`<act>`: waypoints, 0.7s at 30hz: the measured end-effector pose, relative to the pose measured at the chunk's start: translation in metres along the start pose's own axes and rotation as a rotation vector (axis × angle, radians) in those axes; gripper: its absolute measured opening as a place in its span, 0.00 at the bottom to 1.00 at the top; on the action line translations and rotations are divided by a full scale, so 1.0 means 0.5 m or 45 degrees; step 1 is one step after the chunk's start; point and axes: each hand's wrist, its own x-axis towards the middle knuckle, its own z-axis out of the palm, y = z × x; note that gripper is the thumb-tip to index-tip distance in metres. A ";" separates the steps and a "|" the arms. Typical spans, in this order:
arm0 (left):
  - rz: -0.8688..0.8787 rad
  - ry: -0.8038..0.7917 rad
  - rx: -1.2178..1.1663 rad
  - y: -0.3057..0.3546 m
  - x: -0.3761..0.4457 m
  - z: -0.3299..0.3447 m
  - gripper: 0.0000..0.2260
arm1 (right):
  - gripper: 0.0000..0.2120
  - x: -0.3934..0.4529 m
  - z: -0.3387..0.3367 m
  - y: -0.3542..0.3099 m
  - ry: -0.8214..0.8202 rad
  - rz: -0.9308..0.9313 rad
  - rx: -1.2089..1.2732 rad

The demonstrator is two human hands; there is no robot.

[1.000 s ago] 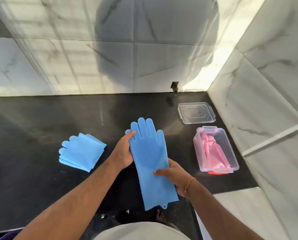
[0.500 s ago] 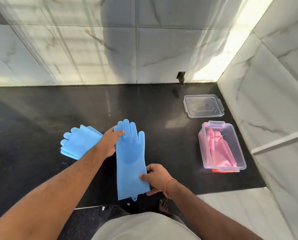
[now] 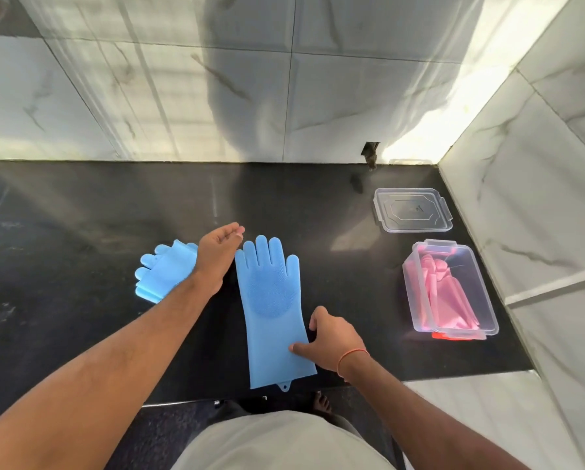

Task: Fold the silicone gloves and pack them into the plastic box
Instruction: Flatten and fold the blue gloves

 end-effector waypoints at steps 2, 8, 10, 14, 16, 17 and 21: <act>0.113 0.013 0.184 0.011 0.002 -0.038 0.16 | 0.24 0.010 0.003 -0.015 0.102 -0.065 -0.037; 0.309 0.201 1.124 -0.028 0.016 -0.212 0.23 | 0.14 0.037 0.029 -0.133 0.070 -0.256 0.229; 0.095 0.221 1.246 -0.041 0.015 -0.268 0.29 | 0.12 0.044 0.041 -0.186 -0.004 -0.254 0.378; -0.132 0.149 1.159 -0.073 0.005 -0.350 0.35 | 0.11 0.049 0.062 -0.298 -0.288 -0.122 0.854; -0.108 0.121 0.988 -0.084 0.000 -0.368 0.32 | 0.15 0.054 0.069 -0.346 -0.428 -0.012 1.045; -0.092 0.116 0.905 -0.087 -0.002 -0.374 0.29 | 0.18 0.056 0.072 -0.367 -0.480 0.049 1.121; -0.044 0.105 0.567 -0.074 -0.008 -0.378 0.22 | 0.30 0.061 0.082 -0.410 -0.566 0.197 1.294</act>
